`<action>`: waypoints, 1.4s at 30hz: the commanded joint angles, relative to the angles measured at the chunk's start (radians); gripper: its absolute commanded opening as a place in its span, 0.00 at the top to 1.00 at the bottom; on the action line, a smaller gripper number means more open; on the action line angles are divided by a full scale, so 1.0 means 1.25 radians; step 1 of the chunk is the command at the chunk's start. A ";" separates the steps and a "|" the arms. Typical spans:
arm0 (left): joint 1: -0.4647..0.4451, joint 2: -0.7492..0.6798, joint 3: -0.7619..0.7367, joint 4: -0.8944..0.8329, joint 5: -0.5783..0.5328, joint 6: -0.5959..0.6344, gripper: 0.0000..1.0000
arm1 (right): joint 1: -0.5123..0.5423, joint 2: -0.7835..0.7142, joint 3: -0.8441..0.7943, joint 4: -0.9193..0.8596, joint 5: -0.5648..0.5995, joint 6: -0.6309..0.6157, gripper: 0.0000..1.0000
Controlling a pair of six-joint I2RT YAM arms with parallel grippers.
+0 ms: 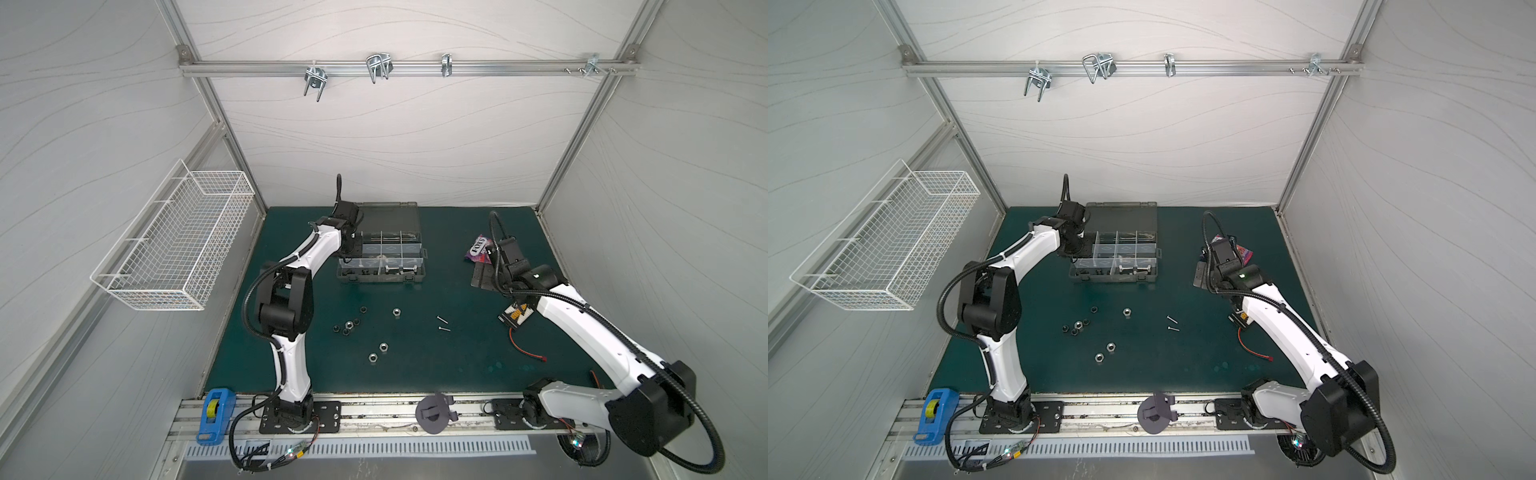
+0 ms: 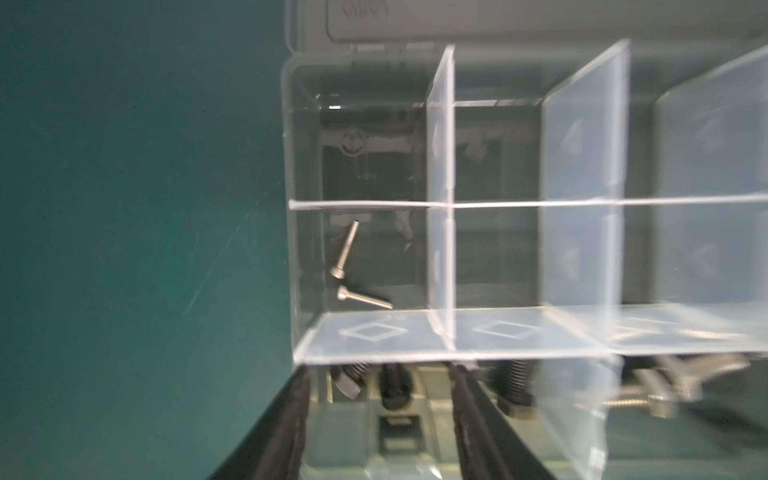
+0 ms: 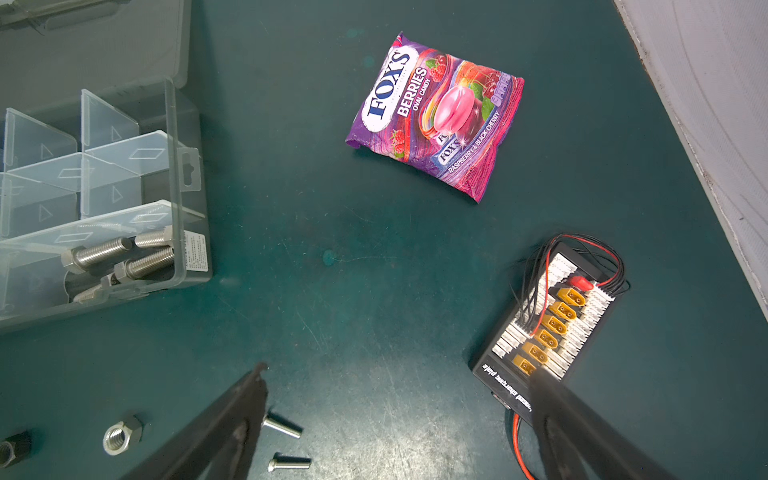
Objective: Sort the screws and nuts into containers
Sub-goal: 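Open the left gripper to drop the screw into a compartment, then move the left gripper down to two small screws near the charging board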
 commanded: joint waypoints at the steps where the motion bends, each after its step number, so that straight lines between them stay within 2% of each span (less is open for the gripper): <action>1: -0.033 -0.080 -0.040 0.043 -0.004 -0.023 0.42 | -0.005 -0.009 -0.007 -0.006 0.012 0.014 0.01; 6: -0.095 -0.180 -0.141 0.073 -0.017 -0.052 0.41 | -0.005 -0.012 -0.017 -0.004 0.016 0.016 0.01; 10: -0.155 -0.260 -0.236 0.136 0.009 -0.065 0.42 | -0.008 -0.019 -0.035 0.002 0.020 0.020 0.01; 16: -0.261 -0.322 -0.342 0.238 0.017 -0.009 0.42 | -0.029 -0.023 -0.058 0.003 0.003 0.034 0.01; 24: -0.430 -0.247 -0.370 0.296 0.033 0.090 0.44 | -0.066 -0.044 -0.084 0.000 -0.011 0.037 0.01; 30: -0.518 -0.152 -0.325 0.309 0.103 0.169 0.50 | -0.127 -0.061 -0.111 0.006 -0.067 0.039 0.01; 34: -0.541 -0.094 -0.287 0.304 0.150 0.226 0.51 | -0.174 -0.068 -0.125 0.010 -0.108 0.043 0.01; 42: -0.550 0.002 -0.193 0.271 0.152 0.290 0.53 | -0.224 -0.072 -0.130 0.009 -0.144 0.039 0.01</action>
